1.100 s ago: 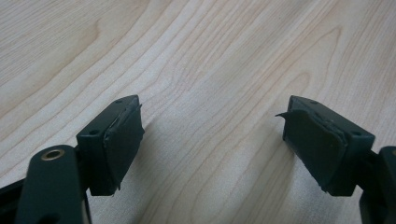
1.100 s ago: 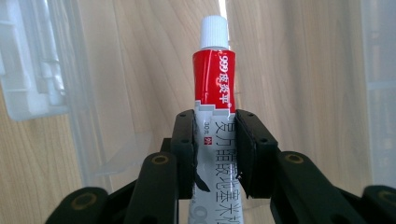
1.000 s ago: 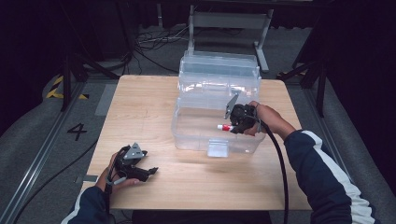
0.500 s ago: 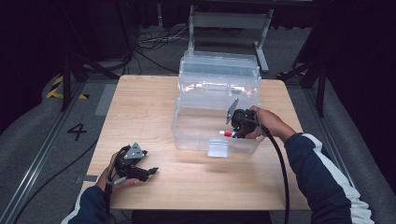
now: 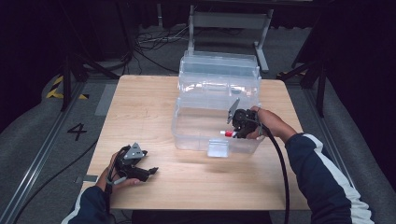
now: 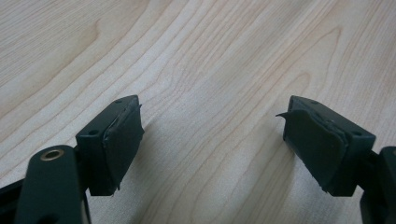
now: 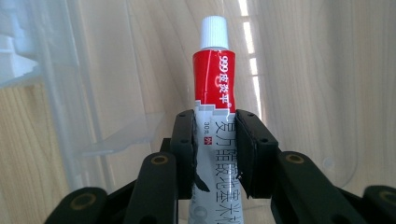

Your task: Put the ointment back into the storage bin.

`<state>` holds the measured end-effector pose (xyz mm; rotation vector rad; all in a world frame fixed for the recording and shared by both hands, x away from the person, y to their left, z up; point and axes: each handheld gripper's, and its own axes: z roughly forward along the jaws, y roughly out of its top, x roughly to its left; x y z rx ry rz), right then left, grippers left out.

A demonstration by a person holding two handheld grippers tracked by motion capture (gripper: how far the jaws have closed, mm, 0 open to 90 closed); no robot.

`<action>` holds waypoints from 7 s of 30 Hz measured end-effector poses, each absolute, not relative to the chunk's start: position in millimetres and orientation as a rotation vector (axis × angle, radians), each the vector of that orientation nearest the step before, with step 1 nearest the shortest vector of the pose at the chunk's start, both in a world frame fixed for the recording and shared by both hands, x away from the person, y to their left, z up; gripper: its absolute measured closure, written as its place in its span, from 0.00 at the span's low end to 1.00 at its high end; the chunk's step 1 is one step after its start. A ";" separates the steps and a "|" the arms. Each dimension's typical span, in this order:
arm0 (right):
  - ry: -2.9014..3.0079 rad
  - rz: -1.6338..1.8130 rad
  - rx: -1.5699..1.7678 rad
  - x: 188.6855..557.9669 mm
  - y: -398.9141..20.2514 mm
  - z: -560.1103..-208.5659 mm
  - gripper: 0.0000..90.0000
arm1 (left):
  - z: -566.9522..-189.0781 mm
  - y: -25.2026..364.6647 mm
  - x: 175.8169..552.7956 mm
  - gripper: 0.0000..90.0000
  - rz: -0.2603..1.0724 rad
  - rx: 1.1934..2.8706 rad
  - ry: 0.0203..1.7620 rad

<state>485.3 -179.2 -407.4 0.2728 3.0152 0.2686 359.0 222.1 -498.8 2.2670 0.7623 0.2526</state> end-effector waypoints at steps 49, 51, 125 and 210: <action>2.707 0.847 0.417 462.1 -233.6 -378.4 0.64 | -498.6 221.1 358.5 0.22 0.259 2.265 0.778; 2.681 0.873 0.408 459.5 -236.4 -375.0 0.64 | -498.4 220.9 358.8 0.21 0.260 2.268 0.782; 2.444 0.868 0.652 550.0 -234.1 -311.9 0.62 | -406.7 94.7 419.6 0.42 0.306 2.379 0.386; 2.694 0.615 0.166 525.1 -183.9 -292.0 0.98 | -418.6 58.9 432.7 0.78 0.237 2.614 0.418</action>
